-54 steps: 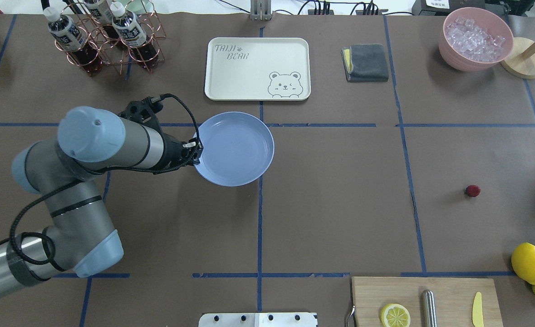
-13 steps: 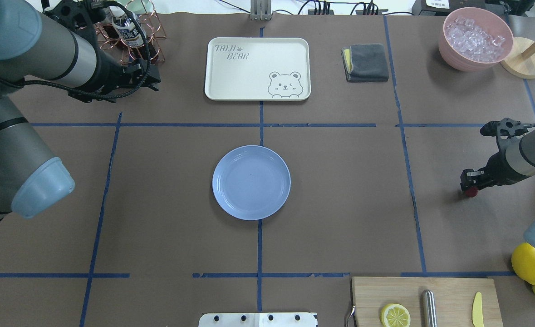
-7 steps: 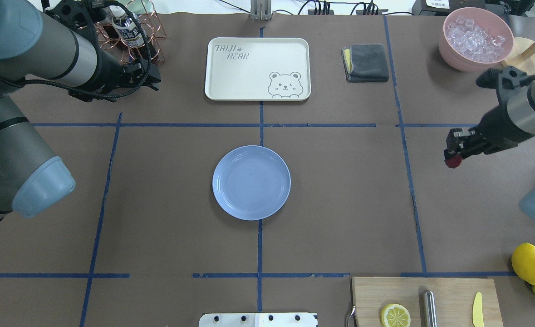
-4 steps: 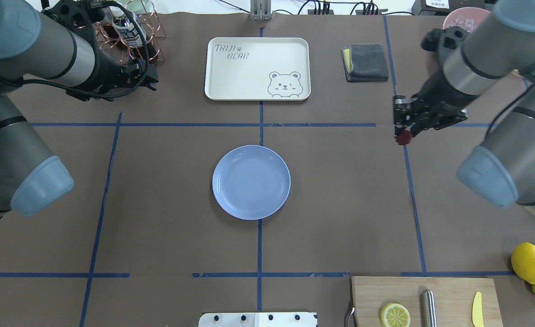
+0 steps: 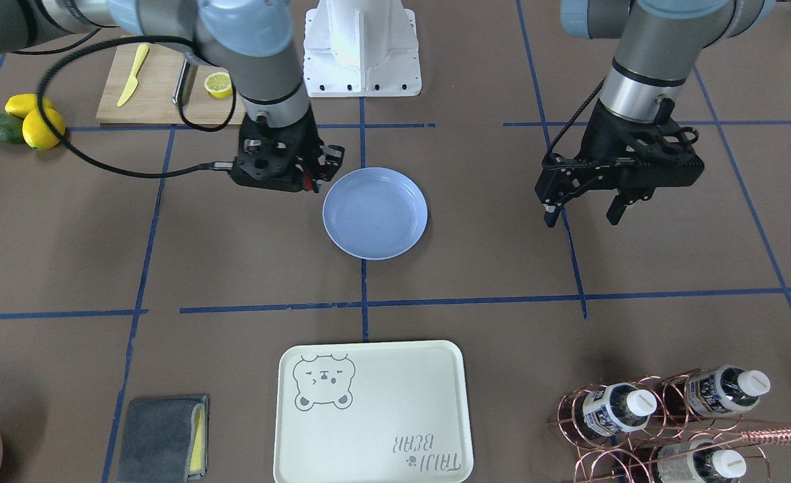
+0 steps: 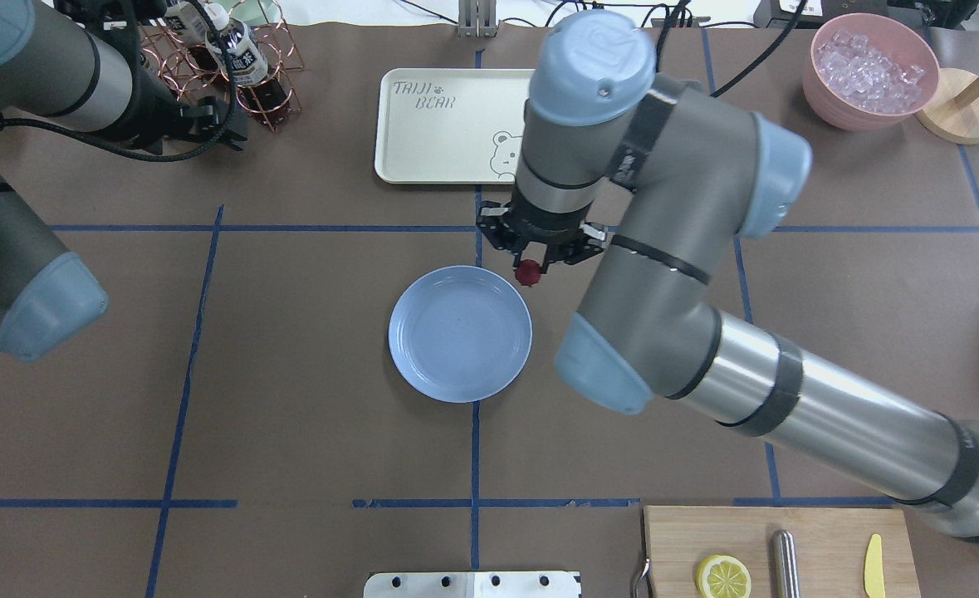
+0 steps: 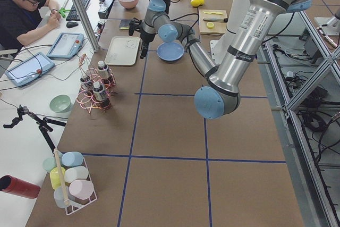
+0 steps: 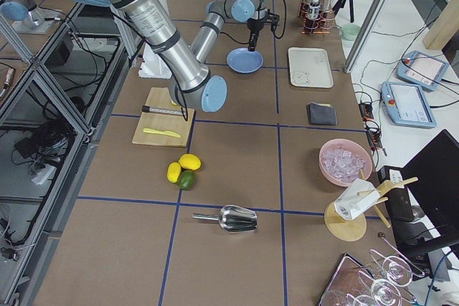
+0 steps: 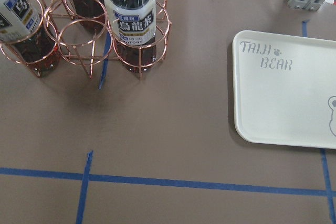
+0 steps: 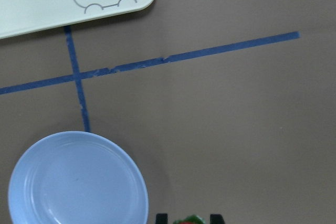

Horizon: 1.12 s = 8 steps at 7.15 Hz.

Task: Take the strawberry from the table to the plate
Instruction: 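Carry the strawberry with the right gripper over the blue plate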

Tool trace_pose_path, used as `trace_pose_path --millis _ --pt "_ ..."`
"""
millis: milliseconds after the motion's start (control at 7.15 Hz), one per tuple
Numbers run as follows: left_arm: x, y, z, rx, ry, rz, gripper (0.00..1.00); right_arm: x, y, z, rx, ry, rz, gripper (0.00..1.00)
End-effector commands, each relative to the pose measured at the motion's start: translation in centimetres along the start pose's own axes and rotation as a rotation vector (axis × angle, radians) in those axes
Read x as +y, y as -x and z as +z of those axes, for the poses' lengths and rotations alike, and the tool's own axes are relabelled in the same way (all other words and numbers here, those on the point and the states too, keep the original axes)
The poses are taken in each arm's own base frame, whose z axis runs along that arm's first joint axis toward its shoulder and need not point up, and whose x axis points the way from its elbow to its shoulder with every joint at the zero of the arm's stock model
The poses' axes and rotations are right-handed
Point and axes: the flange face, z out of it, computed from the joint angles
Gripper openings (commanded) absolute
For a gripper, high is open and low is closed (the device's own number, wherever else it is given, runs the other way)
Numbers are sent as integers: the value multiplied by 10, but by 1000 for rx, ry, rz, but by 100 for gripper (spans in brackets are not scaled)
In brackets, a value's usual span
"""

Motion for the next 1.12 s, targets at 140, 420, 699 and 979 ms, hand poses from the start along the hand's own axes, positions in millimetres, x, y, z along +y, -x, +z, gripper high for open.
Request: trace_pose_path --millis 140,420,699,979 --pt "-32 92 -1 -115 -15 163 100 24 61 80 -6 -49 -7 0" --pt "-36 102 6 -116 9 173 100 26 59 100 23 -38 -13 0" --pt "-36 103 9 -115 16 171 100 33 59 116 36 -25 -21 0" --pt "-37 105 13 -119 20 169 100 31 60 133 15 -25 -24 0"
